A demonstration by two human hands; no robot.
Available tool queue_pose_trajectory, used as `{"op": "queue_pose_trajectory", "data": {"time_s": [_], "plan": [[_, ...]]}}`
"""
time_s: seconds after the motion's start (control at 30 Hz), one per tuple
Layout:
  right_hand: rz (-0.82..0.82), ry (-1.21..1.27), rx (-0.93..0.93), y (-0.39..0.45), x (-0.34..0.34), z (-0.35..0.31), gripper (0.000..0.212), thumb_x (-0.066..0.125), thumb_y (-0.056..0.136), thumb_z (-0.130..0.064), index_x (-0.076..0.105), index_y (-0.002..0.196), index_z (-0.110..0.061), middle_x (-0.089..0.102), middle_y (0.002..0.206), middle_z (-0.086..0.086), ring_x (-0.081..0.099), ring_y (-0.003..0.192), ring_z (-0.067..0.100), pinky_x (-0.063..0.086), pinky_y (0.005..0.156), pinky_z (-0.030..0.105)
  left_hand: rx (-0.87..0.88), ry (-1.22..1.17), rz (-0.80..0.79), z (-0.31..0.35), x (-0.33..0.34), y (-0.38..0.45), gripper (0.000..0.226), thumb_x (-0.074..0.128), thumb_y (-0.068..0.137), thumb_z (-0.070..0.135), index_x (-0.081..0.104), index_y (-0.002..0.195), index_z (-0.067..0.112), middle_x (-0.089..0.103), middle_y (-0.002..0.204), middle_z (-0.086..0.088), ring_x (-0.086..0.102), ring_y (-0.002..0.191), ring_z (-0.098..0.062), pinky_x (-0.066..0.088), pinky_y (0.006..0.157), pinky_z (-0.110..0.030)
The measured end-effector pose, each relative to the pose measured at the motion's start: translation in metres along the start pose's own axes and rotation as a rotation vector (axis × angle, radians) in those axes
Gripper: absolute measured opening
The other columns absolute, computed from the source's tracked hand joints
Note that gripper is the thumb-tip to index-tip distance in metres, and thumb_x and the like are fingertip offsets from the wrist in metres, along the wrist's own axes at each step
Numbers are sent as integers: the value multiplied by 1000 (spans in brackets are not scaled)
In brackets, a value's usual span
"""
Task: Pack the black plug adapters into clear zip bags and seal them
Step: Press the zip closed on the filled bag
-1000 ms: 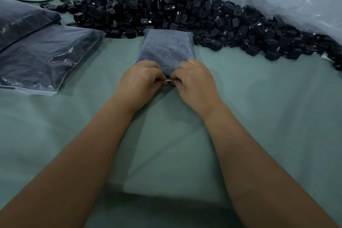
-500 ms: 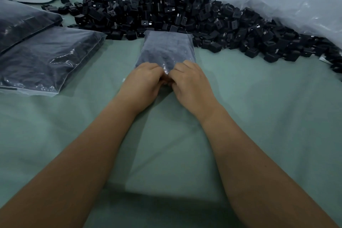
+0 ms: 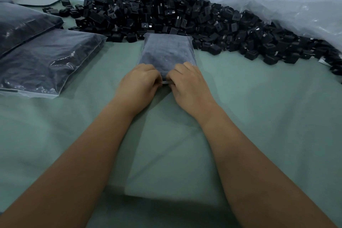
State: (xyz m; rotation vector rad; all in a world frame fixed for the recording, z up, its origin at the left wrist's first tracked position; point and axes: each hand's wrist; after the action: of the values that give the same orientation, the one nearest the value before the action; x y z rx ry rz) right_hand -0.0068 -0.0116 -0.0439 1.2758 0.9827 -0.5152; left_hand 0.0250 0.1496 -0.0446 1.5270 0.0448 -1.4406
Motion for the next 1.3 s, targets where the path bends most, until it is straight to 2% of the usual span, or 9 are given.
{"op": "queue_pose_trajectory", "data": {"time_s": [0.13, 0.33, 0.5, 0.67, 0.83, 0.97, 1.13, 1.23, 1.3], "plan": [[-38, 12, -29, 2, -1, -2, 6, 58, 85, -8, 63, 87, -6, 58, 89, 10, 50, 89, 29, 38, 79, 37, 19, 15, 2, 0, 1, 2, 4, 68, 83, -2, 69, 79, -5, 64, 82, -22, 60, 79, -39, 47, 67, -44], [-36, 27, 13, 1, -3, -5, 13, 56, 78, 6, 65, 82, -2, 60, 83, 14, 52, 85, 32, 37, 77, 36, 25, 20, -9, 4, 2, 3, 6, 69, 82, -1, 67, 77, -5, 64, 80, -22, 59, 76, -38, 43, 67, -40], [-23, 39, 22, -1, -4, 0, 9, 58, 86, -9, 66, 88, -5, 60, 88, 11, 51, 89, 29, 39, 81, 37, -16, 18, 1, 4, 2, 2, 7, 68, 84, 2, 65, 81, -4, 62, 84, -21, 57, 82, -38, 45, 69, -47], [72, 37, 98, -4, -4, 4, 5, 63, 83, -6, 66, 78, -4, 61, 78, 11, 54, 81, 29, 42, 77, 38, -66, 53, 40, 0, 1, 1, 7, 69, 82, 4, 63, 83, 0, 61, 87, -17, 55, 83, -36, 43, 70, -44], [22, 71, 95, -3, -4, 4, 6, 65, 83, -7, 65, 78, -4, 62, 78, 12, 55, 80, 30, 41, 76, 36, 26, 18, -14, 2, 3, 2, 7, 69, 85, 7, 68, 89, 1, 63, 88, -15, 56, 84, -34, 46, 70, -45], [-4, 65, 72, -4, -6, 5, 7, 66, 83, -13, 66, 86, -7, 62, 87, 8, 54, 87, 26, 39, 78, 32, -11, 27, 11, 1, 5, 2, 7, 65, 88, 5, 68, 87, -2, 63, 89, -18, 57, 86, -37, 43, 73, -43], [69, -24, 117, -9, -8, 2, 6, 62, 85, -8, 66, 81, -6, 64, 81, 11, 56, 79, 30, 38, 68, 34, -92, 24, 29, 0, 8, 3, 11, 64, 91, 10, 67, 91, -1, 63, 92, -19, 56, 90, -37, 38, 77, -38], [47, -17, 160, -11, -8, 0, 11, 59, 90, -17, 65, 87, -8, 64, 86, 9, 57, 83, 28, 30, 66, 30, -107, 19, 22, 0, 7, 1, 13, 63, 92, 13, 67, 95, 1, 63, 94, -18, 56, 92, -36, 42, 76, -44], [59, -13, 149, -11, -9, -1, 11, 61, 89, -16, 65, 83, -7, 64, 82, 10, 58, 78, 29, 33, 64, 32, -119, 21, 33, 2, 5, -2, 13, 64, 91, 14, 68, 95, 2, 64, 93, -18, 57, 91, -36, 44, 73, -46]]}}
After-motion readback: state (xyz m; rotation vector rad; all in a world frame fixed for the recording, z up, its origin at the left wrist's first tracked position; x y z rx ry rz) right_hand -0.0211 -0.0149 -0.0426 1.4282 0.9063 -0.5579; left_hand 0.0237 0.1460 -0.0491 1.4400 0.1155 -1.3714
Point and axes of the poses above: each hand's wrist, its own y-axis towards the middle knuckle, its own x-axis out of the palm, z = x × y
